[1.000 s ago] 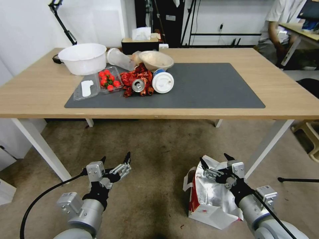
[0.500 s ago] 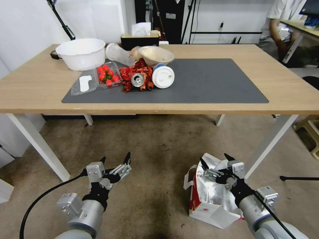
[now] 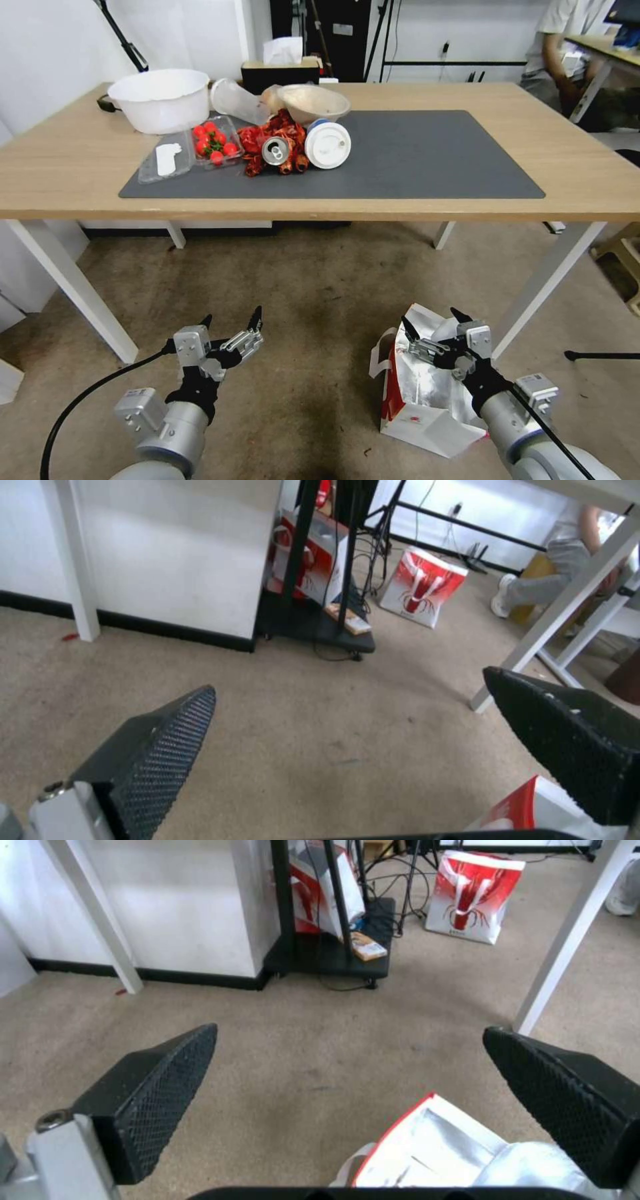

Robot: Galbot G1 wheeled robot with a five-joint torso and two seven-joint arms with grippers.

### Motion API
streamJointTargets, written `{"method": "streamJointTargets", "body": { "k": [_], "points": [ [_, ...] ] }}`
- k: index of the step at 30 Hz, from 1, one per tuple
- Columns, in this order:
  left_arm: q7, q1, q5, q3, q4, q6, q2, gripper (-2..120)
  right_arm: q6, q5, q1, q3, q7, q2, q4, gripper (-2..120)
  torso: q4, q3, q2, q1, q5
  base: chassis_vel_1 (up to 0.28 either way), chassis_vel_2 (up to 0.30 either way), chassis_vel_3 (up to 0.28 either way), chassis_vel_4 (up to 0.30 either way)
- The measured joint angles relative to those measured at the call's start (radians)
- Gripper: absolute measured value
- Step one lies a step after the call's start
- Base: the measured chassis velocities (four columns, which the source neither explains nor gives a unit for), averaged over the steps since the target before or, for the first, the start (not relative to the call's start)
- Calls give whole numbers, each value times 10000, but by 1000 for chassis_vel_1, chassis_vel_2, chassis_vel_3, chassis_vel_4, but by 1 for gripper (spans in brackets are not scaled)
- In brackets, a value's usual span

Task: Pick up the food delivery bag from the floor and place it on the table.

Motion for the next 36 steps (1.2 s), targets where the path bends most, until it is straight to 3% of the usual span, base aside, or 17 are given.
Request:
{"method": "streamJointTargets", "body": {
  "k": [36],
  "points": [
    [32,-11,27,-25,29,-3,46,100,-64,10,22,59,4,-115,-20,100,0,-1006,-1425,-423,0,0,0,0,0]
  ]
}}
